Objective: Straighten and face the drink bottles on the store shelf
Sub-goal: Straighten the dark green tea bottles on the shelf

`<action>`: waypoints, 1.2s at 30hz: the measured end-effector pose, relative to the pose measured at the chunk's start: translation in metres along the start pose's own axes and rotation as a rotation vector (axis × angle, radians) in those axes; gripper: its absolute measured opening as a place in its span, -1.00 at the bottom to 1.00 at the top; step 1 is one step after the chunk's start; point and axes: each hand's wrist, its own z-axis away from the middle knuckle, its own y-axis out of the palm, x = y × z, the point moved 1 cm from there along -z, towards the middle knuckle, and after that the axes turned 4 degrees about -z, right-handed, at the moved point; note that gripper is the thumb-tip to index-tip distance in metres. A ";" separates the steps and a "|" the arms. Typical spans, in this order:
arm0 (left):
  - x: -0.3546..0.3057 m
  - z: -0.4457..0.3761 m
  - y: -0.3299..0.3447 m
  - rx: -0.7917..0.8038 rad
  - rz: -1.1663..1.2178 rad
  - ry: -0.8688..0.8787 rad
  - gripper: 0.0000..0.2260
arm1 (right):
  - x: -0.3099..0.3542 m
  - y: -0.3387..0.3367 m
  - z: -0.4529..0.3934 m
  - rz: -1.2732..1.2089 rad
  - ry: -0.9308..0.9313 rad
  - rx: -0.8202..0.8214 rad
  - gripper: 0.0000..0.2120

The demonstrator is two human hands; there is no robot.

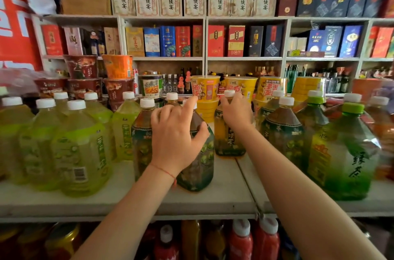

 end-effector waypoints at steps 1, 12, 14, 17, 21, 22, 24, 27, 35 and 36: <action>-0.001 0.000 0.001 -0.001 -0.002 -0.005 -0.52 | 0.000 -0.002 0.000 0.003 -0.019 0.004 -0.54; -0.006 0.005 0.001 -0.021 -0.009 -0.073 -0.51 | 0.038 -0.020 0.034 0.205 -0.283 0.110 -0.43; -0.009 0.006 0.003 -0.012 -0.009 -0.109 -0.52 | 0.036 -0.043 0.036 0.255 -0.377 -0.051 -0.50; -0.019 0.006 0.008 -0.001 -0.053 -0.160 -0.52 | 0.016 -0.081 0.029 0.397 -0.414 -0.359 -0.69; -0.030 0.003 0.012 -0.014 -0.074 -0.193 -0.52 | -0.016 -0.109 0.020 0.328 -0.082 -0.191 -0.67; -0.031 0.003 0.014 -0.015 -0.049 -0.196 -0.51 | -0.023 -0.109 0.020 0.266 -0.016 -0.105 -0.66; -0.030 0.005 0.016 -0.027 0.003 -0.203 -0.49 | -0.033 -0.111 0.025 0.162 -0.024 -0.056 -0.73; -0.031 0.006 0.015 -0.041 -0.003 -0.216 -0.48 | -0.030 -0.115 0.034 0.040 -0.130 -0.012 -0.73; -0.080 0.026 0.013 -0.003 0.026 -0.028 -0.34 | -0.001 -0.108 0.061 -0.154 -0.297 0.118 -0.56; -0.085 0.027 0.014 0.017 0.040 -0.017 -0.30 | 0.003 -0.106 0.066 -0.165 -0.324 0.134 -0.58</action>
